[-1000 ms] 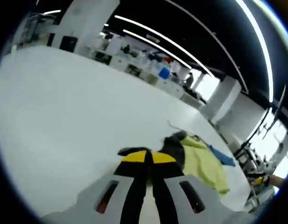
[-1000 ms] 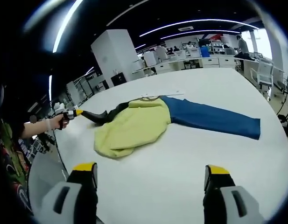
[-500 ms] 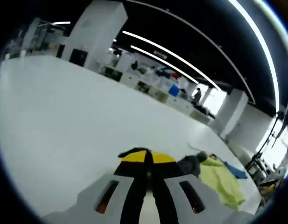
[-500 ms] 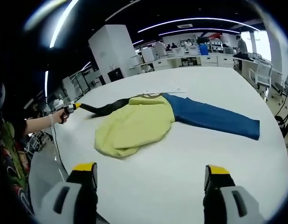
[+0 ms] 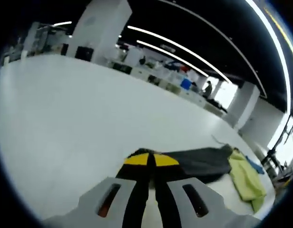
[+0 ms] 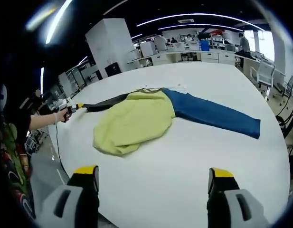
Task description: Fold the garment on the visible template until the final outline fits inside the template.
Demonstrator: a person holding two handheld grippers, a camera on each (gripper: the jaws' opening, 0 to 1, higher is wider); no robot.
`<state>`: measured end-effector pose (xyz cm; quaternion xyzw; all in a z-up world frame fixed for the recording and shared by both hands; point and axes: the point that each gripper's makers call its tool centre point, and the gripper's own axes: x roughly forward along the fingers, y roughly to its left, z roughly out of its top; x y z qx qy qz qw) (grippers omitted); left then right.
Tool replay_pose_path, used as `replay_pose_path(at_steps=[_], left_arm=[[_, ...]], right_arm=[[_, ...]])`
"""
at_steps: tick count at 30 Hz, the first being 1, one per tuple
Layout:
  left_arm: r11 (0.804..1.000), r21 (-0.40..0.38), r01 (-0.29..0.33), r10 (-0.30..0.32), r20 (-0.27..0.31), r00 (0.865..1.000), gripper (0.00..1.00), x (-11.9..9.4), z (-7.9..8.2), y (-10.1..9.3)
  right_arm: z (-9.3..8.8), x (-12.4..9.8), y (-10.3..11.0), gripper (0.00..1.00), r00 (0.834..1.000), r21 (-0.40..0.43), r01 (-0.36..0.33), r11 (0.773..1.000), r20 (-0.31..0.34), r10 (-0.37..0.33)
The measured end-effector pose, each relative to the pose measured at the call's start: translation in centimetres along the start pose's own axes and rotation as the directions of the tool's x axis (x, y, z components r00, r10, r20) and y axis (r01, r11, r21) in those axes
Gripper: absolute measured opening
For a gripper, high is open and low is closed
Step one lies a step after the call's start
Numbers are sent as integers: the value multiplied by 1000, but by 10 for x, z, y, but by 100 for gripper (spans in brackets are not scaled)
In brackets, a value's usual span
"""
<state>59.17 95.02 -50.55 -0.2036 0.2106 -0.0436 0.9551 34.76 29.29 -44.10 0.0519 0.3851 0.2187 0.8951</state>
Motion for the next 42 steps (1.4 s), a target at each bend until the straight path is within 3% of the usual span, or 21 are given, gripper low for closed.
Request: replay_pose_path(at_steps=[2, 5, 7, 10, 29, 31, 34, 38, 42], left_arm=[[1000, -18, -22, 22, -37, 999, 0, 0, -13, 5], [998, -22, -64, 60, -147, 987, 0, -1, -40, 15], [997, -57, -58, 52, -103, 993, 0, -3, -37, 16], [997, -10, -76, 74, -94, 993, 0, 0, -34, 23], [996, 6, -89, 90, -66, 994, 1, 15, -21, 20], [997, 18, -78, 78, -43, 996, 10, 12, -16, 16], [997, 45, -70, 70, -17, 997, 33, 9, -8, 10], [996, 77, 36, -37, 22, 999, 59, 0, 3, -21], [983, 141, 115, -113, -22, 993, 73, -14, -3, -51]], right_arm=[[0, 2, 0, 97, 1000, 4, 5, 1000, -4, -5], [-1, 5, 1, 97, 1000, 1, 7, 1000, -17, -7], [0, 7, 3, 97, 1000, 3, 4, 1000, -16, -4], [0, 11, 6, 97, 1000, -2, 0, 1000, -21, 0], [-3, 7, -1, 97, 1000, 16, 13, 1000, -12, -13], [-3, 8, -1, 97, 1000, 20, 10, 1000, -7, -10], [-2, 10, 1, 98, 1000, 18, 5, 1000, 2, -5], [3, 14, 4, 99, 1000, 20, -9, 1000, 25, 8], [4, 18, 6, 99, 999, 15, -21, 1000, 35, 21]])
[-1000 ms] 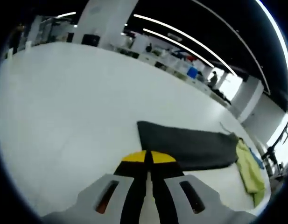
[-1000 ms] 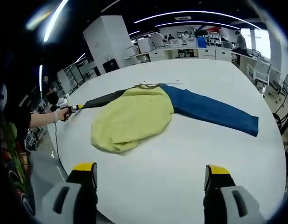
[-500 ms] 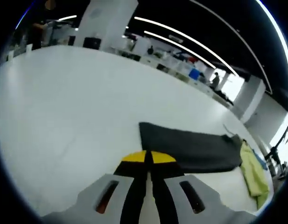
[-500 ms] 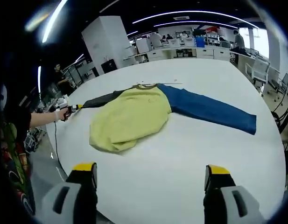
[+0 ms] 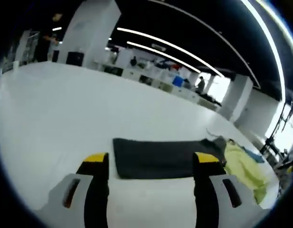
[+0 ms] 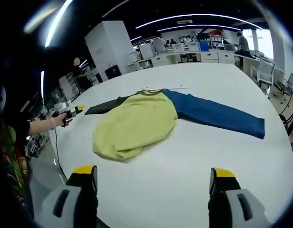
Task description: Fold the garment on the visible template until the final outline fits inside the template.
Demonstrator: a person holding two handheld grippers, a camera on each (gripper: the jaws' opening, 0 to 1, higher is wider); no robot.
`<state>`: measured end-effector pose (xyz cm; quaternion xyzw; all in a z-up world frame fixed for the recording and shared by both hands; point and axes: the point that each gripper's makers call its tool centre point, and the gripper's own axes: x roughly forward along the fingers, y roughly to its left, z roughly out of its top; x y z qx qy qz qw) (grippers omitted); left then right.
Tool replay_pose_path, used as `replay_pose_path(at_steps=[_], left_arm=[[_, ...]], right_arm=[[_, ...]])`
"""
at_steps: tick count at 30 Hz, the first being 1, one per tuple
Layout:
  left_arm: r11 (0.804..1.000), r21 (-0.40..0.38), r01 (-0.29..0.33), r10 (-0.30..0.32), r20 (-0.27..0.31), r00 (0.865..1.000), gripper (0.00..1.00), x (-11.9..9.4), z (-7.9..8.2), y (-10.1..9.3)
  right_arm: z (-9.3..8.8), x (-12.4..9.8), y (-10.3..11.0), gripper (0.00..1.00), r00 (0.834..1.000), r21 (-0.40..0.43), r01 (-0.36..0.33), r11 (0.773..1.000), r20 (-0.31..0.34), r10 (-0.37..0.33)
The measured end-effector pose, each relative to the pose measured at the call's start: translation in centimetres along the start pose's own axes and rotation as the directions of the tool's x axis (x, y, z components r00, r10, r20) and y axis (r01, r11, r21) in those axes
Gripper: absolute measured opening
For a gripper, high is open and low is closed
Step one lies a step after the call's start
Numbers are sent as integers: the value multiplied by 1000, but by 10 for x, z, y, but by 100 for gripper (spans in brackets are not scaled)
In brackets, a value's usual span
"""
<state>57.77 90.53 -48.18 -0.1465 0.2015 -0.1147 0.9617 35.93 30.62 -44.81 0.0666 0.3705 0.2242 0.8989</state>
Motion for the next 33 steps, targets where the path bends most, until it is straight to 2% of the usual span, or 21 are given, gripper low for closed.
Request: replay_pose_path(at_steps=[5, 7, 9, 14, 18, 22, 26, 30, 33], left_arm=[[997, -2, 81, -81, 31, 996, 75, -15, 9, -37], [996, 11, 94, -94, 37, 995, 76, -21, 13, -48], [991, 47, 127, -129, 42, 991, 77, -30, 19, -65], [977, 114, 180, -186, 46, 982, 81, -47, 29, -89], [965, 151, 215, -221, 24, 975, 81, -64, 30, -110], [949, 189, 251, -253, -12, 967, 82, -78, 22, -128], [928, 206, 309, -305, -55, 951, 81, -95, 7, -152], [912, 218, 346, -335, -87, 938, 81, -107, -12, -174], [904, 216, 370, -351, -123, 928, 80, -116, -33, -198]], right_arm=[[6, 2, 2, 99, 1000, 0, -14, 1000, 27, 14], [8, 2, 1, 99, 999, -3, -17, 1000, 37, 17], [11, 3, -1, 99, 998, 2, -22, 1000, 52, 22], [14, 4, -1, 99, 997, -3, -38, 999, 68, 38], [16, 2, -2, 99, 995, -7, -46, 999, 85, 46], [19, 1, -3, 99, 994, -16, -54, 998, 96, 55], [23, 1, -2, 99, 991, -22, -64, 998, 112, 67], [25, 2, -1, 99, 989, -28, -78, 997, 123, 81], [24, 4, 1, 99, 988, -29, -90, 995, 127, 93]])
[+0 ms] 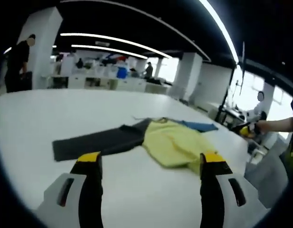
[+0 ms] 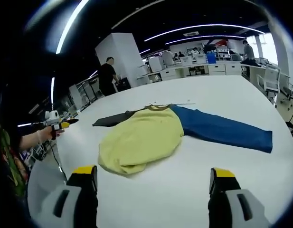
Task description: Fold the garment on the visible template until the final outline fits inside the template.
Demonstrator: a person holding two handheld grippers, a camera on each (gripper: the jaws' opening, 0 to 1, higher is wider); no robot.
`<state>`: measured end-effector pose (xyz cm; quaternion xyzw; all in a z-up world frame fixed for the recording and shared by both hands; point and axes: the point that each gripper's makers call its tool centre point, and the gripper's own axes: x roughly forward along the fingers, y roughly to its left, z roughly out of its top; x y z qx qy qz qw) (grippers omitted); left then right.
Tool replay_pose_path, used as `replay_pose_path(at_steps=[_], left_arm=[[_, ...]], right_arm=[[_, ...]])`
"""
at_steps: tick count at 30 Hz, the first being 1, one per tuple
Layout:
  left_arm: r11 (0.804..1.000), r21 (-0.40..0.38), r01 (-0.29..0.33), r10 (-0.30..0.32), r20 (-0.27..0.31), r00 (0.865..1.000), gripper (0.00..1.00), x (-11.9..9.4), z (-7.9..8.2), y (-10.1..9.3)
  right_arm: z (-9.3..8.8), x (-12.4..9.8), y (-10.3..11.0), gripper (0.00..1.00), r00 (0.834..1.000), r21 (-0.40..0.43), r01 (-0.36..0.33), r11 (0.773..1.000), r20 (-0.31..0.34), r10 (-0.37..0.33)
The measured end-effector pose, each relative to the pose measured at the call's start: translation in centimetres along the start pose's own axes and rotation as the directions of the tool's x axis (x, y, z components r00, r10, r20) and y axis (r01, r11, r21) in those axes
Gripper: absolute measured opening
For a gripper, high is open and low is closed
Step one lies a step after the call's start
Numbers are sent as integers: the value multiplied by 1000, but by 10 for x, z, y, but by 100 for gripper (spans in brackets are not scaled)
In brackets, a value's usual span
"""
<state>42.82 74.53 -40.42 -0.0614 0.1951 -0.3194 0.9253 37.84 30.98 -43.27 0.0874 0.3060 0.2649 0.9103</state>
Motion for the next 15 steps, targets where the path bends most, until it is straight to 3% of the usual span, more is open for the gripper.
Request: replay_pose_path(at_steps=[7, 15], left_arm=[[999, 26, 39, -38, -32, 999, 77, 10, -10, -35], [998, 17, 55, -55, -32, 998, 75, 19, -11, -48]], right_arm=[[-5, 7, 2, 98, 1000, -5, -27, 1000, -9, 27], [-13, 24, 9, 96, 997, 1, -74, 997, -33, 74]])
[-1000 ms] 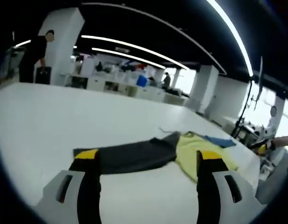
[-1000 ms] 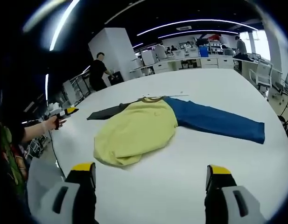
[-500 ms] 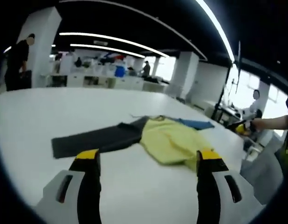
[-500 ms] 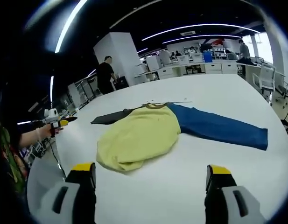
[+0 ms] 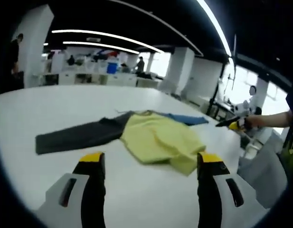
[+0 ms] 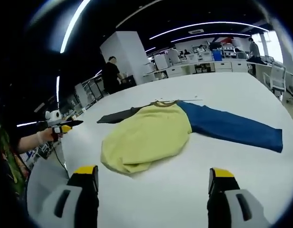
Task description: Fold the garment on the visible template until the final outline fits inside the template.
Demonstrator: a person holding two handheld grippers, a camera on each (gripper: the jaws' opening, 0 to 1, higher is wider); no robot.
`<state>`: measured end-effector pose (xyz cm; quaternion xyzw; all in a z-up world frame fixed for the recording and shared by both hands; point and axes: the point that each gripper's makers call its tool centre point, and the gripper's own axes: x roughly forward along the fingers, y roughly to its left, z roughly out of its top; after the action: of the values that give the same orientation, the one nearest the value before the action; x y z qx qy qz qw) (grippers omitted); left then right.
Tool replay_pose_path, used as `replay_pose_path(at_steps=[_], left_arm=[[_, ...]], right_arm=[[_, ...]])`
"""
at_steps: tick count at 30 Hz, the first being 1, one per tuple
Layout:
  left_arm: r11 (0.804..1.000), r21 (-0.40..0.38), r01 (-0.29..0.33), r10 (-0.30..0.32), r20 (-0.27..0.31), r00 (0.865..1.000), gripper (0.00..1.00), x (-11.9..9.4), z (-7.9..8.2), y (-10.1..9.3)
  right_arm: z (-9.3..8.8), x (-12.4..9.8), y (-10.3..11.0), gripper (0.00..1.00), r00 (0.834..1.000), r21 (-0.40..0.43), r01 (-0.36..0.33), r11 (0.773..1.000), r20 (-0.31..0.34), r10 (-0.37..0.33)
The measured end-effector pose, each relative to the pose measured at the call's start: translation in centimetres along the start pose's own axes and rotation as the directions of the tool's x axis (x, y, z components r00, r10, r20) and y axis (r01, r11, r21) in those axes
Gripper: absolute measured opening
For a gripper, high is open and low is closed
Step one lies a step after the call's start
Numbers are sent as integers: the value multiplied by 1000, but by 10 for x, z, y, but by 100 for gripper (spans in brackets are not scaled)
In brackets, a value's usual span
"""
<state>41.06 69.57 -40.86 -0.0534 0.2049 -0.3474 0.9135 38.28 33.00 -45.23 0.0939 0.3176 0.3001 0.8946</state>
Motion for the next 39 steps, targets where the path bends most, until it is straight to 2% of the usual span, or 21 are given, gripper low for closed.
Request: replay_pose_path(at_steps=[4, 6, 8, 14, 17, 22, 32, 34, 37, 38, 39], left_arm=[[1000, -9, 7, -7, 10, 1000, 73, 5, -1, -4], [1000, -10, 13, -13, 4, 1000, 73, 7, -2, -7], [1000, -11, 19, -19, 4, 1000, 73, 8, -3, -9], [999, -18, 28, -28, -3, 1000, 72, 10, -7, -11], [999, -26, 28, -28, -5, 1000, 72, 9, -9, -8], [999, -46, 26, -27, 0, 1000, 71, 8, -12, -4], [998, -59, 25, -25, -1, 1000, 70, 6, -13, 2], [998, -60, 23, -23, 0, 1000, 70, 6, -13, 3], [998, -59, 21, -21, -1, 1000, 70, 6, -14, 4], [998, -63, 19, -19, -2, 1000, 70, 6, -15, 5], [998, -64, 18, -19, -3, 1000, 69, 6, -16, 5]], right_arm=[[-6, 17, 7, 94, 1000, 8, -26, 1000, -14, 26], [-12, 26, 14, 89, 998, 42, -56, 998, -40, 57], [-15, 36, 17, 83, 997, 40, -56, 998, -42, 57], [-22, 57, 26, 74, 995, 69, -73, 995, -61, 78], [-23, 65, 26, 69, 995, 104, -76, 992, -61, 83], [-27, 82, 23, 52, 994, 139, -77, 987, -71, 88], [-27, 101, 12, 39, 995, 196, -63, 979, -67, 77], [-26, 102, 10, 31, 995, 204, -58, 977, -70, 74], [-25, 101, 10, 4, 995, 249, -54, 967, -71, 74], [-25, 101, 12, 0, 995, 251, -57, 966, -69, 76], [-25, 101, 12, 0, 995, 252, -56, 966, -70, 76]])
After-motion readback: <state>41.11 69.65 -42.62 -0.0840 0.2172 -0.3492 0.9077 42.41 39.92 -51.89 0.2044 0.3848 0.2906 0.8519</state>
